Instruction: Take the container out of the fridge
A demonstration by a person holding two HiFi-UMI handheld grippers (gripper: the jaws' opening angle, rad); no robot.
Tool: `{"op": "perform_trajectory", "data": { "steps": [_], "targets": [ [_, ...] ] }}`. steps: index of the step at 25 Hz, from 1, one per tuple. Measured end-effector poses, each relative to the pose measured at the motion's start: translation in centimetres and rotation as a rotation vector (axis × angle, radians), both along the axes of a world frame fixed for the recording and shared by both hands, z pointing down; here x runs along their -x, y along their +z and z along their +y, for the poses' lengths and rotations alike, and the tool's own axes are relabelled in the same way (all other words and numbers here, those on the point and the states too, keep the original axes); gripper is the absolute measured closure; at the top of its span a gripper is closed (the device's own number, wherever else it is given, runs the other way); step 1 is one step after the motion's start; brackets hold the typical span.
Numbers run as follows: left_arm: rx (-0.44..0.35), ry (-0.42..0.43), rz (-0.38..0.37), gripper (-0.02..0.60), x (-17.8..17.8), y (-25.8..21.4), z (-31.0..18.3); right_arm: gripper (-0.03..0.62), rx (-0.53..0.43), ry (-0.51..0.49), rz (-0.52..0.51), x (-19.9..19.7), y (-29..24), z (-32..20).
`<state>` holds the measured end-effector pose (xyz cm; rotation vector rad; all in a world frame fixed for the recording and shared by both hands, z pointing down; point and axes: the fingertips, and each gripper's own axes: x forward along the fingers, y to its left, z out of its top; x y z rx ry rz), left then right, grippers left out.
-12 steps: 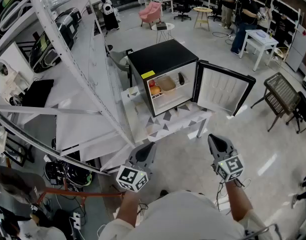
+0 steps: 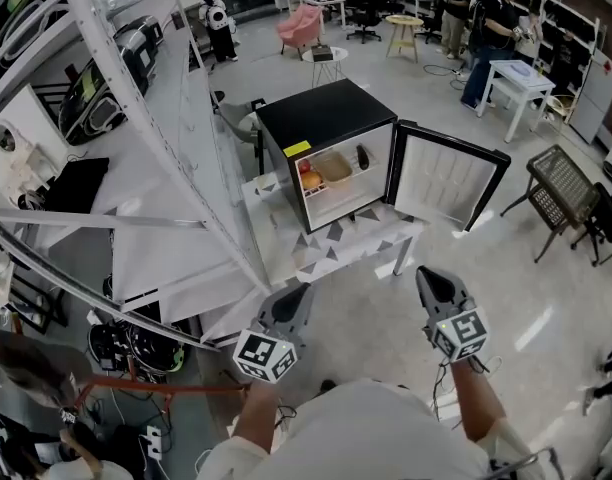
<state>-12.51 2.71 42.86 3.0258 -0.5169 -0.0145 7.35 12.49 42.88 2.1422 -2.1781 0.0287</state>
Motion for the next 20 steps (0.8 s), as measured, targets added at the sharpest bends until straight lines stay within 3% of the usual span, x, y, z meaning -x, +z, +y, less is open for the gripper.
{"op": "perform_trajectory", "data": {
  "steps": [12,20],
  "targets": [
    [0.043,0.01,0.001,0.58,1.5,1.4,-1.0,0.588,0.037,0.036,-0.004,1.5,1.0,-0.4],
    [0.068,0.067,-0.004,0.58,2.7,2.4,-1.9,0.588,0.061,0.106,-0.017,2.7,2.0,-0.3]
  ]
}}
